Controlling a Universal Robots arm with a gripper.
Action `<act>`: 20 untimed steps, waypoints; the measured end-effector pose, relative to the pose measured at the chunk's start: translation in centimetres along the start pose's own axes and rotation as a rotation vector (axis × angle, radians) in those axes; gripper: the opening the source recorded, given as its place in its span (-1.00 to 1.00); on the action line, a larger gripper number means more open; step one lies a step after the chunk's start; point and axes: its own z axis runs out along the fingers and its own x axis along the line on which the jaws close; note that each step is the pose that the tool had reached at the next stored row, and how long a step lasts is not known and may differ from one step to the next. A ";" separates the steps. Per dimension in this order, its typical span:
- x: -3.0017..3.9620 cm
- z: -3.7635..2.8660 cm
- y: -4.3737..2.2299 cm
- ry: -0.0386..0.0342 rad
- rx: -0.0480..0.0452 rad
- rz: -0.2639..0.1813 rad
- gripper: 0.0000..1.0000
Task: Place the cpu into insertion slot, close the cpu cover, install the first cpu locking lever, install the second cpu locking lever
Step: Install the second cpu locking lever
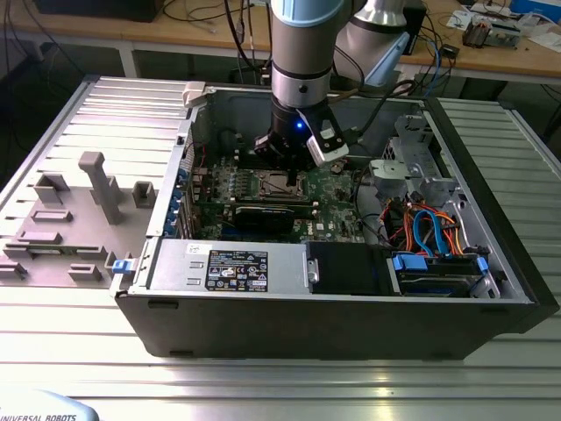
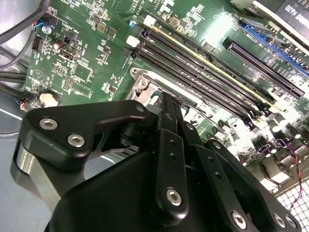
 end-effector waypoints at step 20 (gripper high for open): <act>-0.01 0.00 -0.04 0.0072 -0.0004 0.000 -0.79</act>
